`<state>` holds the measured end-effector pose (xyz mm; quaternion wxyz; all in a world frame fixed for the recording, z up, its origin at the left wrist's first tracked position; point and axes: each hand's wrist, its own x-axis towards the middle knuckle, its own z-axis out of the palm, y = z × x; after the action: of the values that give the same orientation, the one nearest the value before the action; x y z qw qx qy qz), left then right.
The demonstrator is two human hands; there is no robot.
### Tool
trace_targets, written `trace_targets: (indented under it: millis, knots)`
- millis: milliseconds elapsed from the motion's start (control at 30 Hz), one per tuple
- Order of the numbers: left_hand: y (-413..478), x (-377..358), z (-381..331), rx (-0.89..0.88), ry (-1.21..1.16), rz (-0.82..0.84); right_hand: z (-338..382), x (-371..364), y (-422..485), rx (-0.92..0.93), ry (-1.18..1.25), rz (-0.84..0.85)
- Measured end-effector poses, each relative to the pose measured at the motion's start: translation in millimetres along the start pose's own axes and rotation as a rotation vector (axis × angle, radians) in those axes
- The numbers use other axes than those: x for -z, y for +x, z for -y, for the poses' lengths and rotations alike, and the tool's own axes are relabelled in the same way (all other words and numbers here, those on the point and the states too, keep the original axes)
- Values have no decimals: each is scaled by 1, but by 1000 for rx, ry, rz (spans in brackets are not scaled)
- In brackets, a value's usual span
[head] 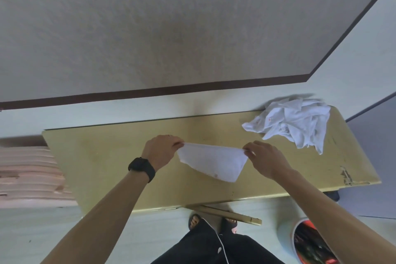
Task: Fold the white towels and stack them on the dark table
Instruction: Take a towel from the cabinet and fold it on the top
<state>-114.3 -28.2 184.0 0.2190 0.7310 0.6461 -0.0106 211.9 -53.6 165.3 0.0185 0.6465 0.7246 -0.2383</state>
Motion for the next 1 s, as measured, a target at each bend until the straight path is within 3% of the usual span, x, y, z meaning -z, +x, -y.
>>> trace_targets:
  millis: [233,367,533,700,867,1000]
  knots:
    - [33,34,8,74,1,-261,7,37,51,-2,98,-318]
    - [38,47,11,74,-34,-357,11,47,66,130,107,-511]
    - [23,27,20,60,-5,-370,10,31,61,200,104,-551]
    - [-9,-30,34,54,50,-220,-1,-28,32,123,109,-400]
    - [-52,-104,43,71,87,57,-16,-99,-11,-17,72,-29]
    - [-86,-154,45,81,119,240,-27,-145,-41,-72,47,167]
